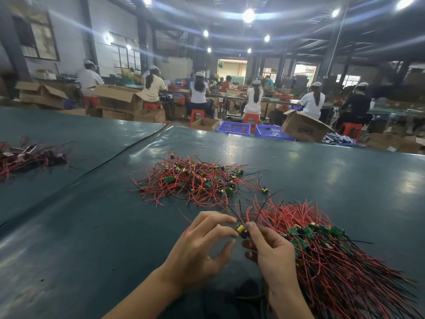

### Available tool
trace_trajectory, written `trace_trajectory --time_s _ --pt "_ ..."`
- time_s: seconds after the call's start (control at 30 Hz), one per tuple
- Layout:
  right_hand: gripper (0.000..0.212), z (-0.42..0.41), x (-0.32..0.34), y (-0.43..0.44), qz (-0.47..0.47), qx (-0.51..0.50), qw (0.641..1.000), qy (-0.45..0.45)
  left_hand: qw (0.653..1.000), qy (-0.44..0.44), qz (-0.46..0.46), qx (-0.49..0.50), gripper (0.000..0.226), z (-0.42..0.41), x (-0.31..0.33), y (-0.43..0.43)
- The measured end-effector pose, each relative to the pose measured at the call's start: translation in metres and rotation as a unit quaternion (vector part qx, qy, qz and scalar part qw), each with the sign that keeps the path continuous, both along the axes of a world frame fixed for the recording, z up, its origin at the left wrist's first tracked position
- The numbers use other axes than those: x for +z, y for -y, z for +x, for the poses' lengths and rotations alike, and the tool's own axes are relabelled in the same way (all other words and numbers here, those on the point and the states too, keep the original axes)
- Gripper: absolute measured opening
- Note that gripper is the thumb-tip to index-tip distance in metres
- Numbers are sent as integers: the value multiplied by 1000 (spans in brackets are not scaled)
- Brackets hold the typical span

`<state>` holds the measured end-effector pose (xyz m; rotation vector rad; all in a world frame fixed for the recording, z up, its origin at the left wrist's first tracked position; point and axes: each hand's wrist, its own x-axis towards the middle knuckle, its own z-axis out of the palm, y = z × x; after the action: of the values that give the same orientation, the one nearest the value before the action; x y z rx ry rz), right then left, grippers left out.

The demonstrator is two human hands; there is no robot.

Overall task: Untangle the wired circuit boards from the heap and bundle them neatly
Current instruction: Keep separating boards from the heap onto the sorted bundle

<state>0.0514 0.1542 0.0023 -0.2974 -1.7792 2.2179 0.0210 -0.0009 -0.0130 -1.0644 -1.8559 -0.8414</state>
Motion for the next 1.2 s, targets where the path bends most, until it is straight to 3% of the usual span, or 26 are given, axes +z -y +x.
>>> trace_trajectory --time_s 0.1,0.17,0.23,0.3,0.4,0.53,0.77,0.97,1.2 --pt "10 0 1 -1 -11 -24 1000 -4 997 62 -29 -38 9 5 -1 -2" --pt "8 1 2 -1 -20 -15 1000 -4 978 204 -28 -28 23 10 -3 -6" --pt "8 3 4 1 -18 14 1000 0 921 382 54 -54 30 12 -1 -12" --pt "14 4 5 4 -1 53 999 10 860 473 162 -103 31 11 2 -17" --pt "18 6 6 7 29 82 996 22 821 491 254 -142 30 9 7 -18" --pt "15 4 4 4 29 48 998 40 812 511 251 -133 31 12 9 -20" --pt "15 -3 4 -8 -115 -37 992 49 762 552 311 -135 35 11 15 -21" --pt "15 0 8 -11 -101 -15 994 27 771 554 273 -153 34 15 13 -19" --pt "23 3 9 -2 4 69 998 -3 801 534 239 -129 17 16 13 -19"
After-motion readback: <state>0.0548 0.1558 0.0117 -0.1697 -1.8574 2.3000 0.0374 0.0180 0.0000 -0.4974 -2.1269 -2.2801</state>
